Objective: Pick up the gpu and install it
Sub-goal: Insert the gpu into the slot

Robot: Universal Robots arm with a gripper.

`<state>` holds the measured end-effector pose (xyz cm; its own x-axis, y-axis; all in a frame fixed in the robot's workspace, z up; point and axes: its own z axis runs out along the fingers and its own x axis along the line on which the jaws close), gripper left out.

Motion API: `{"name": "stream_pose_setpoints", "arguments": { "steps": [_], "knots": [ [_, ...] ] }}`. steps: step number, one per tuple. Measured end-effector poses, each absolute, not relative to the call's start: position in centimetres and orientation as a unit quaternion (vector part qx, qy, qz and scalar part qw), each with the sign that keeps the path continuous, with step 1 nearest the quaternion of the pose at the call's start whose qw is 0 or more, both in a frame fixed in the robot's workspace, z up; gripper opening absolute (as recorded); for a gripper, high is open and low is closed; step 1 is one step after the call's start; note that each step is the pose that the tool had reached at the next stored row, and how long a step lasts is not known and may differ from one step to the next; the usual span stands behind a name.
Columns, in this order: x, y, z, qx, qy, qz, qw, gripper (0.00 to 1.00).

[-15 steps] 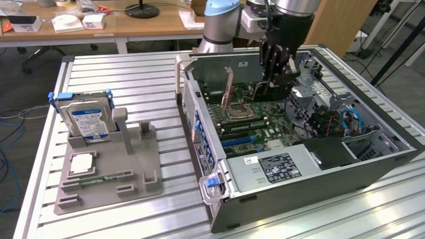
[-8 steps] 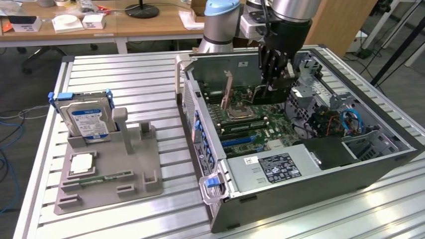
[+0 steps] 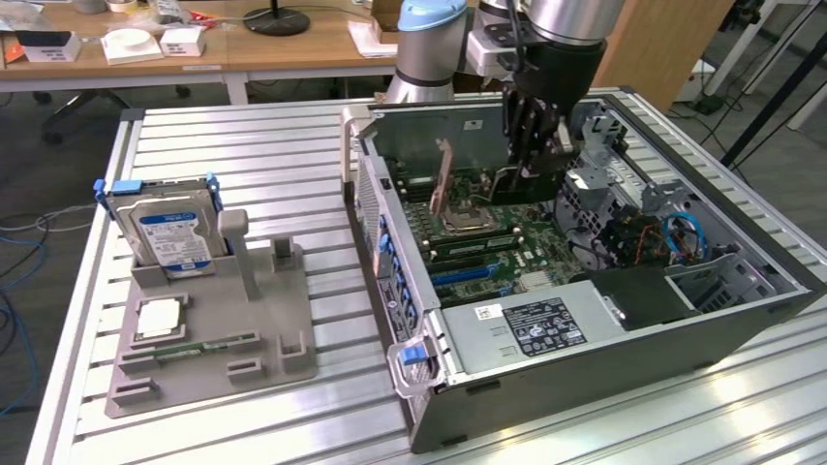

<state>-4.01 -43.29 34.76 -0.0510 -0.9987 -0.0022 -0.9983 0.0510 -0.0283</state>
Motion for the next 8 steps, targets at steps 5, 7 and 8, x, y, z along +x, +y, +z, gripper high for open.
{"name": "stream_pose_setpoints", "arguments": {
  "steps": [5,7,8],
  "knots": [
    [-4.01,-43.29,34.58,-0.689,0.725,-0.009,0.011,0.26],
    [-4.01,-43.29,34.53,-0.689,0.725,-0.009,0.011,0.26],
    [-4.01,-43.29,34.51,-0.689,0.725,-0.009,0.011,0.26]
  ]
}}
